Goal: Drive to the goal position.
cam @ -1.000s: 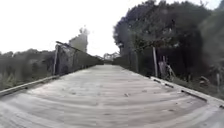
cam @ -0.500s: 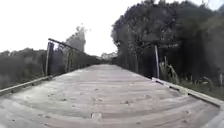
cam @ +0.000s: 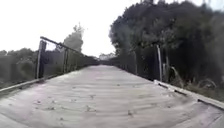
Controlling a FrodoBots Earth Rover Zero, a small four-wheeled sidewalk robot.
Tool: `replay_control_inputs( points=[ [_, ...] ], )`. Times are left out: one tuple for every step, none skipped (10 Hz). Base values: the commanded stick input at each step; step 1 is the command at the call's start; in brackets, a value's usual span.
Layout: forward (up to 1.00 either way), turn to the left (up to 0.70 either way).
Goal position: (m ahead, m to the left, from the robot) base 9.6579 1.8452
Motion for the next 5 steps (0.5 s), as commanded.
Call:
replay_control_inputs(
  points=[
    [0.70,0.00],
    [0.70,0.00],
    [0.70,0.00],
    [0.70,0.00],
    [0.70,0.00]
  ],
)
